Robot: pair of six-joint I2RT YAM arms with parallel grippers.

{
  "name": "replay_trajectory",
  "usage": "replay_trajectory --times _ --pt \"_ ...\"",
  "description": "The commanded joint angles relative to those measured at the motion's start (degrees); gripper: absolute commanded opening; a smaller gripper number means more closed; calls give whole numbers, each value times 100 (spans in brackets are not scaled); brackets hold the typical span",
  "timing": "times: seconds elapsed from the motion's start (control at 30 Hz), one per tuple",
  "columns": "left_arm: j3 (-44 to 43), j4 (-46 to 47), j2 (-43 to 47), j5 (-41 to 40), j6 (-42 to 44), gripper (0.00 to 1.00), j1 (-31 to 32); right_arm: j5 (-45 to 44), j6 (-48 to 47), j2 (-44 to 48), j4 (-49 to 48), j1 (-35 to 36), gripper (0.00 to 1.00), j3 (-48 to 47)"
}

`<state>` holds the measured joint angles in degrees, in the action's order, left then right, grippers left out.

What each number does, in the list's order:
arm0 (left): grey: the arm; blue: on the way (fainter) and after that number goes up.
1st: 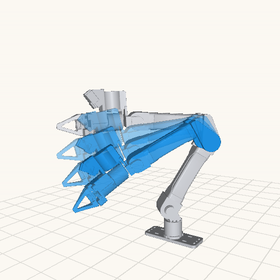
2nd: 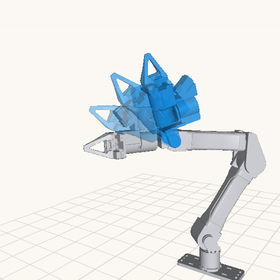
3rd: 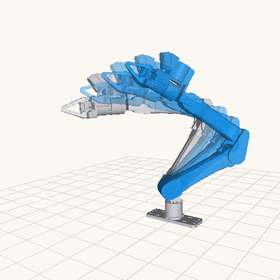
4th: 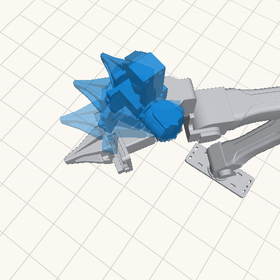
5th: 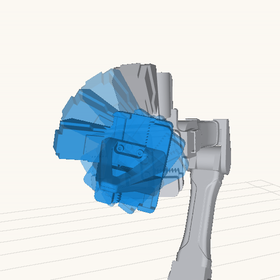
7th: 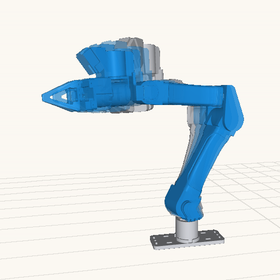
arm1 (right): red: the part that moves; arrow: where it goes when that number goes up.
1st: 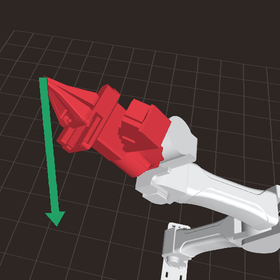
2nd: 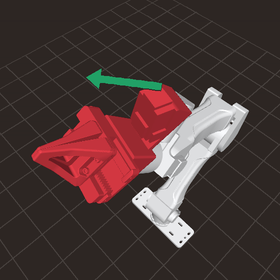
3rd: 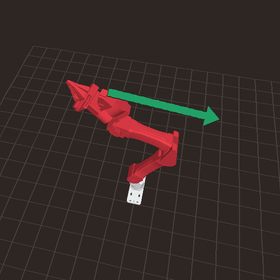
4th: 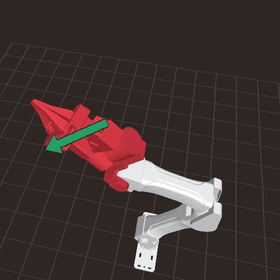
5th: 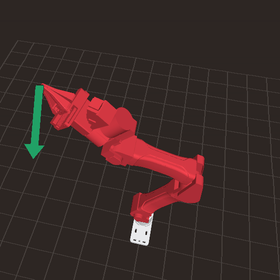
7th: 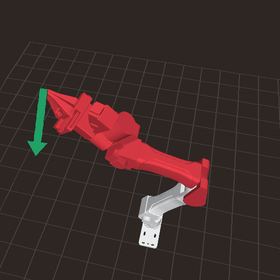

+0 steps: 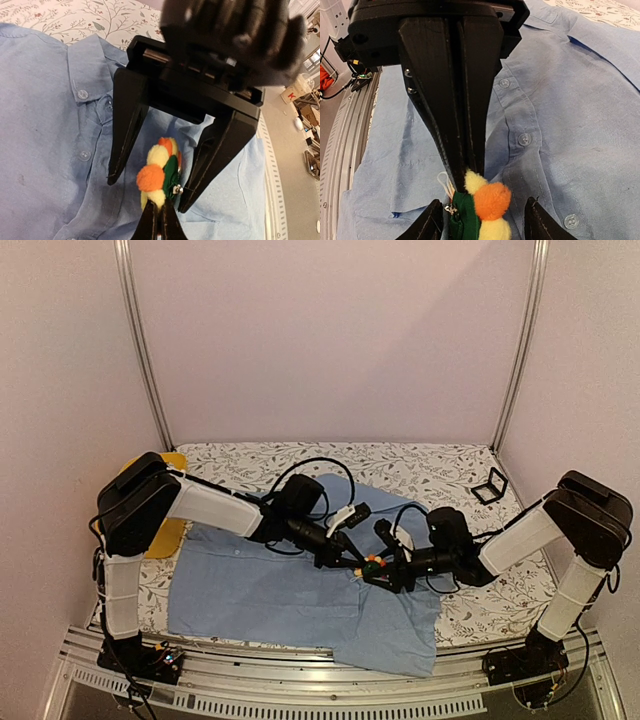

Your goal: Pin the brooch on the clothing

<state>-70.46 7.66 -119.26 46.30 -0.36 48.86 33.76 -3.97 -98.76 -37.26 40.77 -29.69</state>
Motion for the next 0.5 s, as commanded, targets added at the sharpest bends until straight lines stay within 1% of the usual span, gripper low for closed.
replay_trajectory --times 0.0,0.3,0.47 --pt "-103 -98 210 48 161 0 -3 219 -43 -166 125 -123 53 -170" --pt "-209 -207 219 28 240 0 45 126 116 -234 251 -138 51 -336" --pt "-241 -265 219 28 265 0 53 52 171 -206 309 -224 46 -309"
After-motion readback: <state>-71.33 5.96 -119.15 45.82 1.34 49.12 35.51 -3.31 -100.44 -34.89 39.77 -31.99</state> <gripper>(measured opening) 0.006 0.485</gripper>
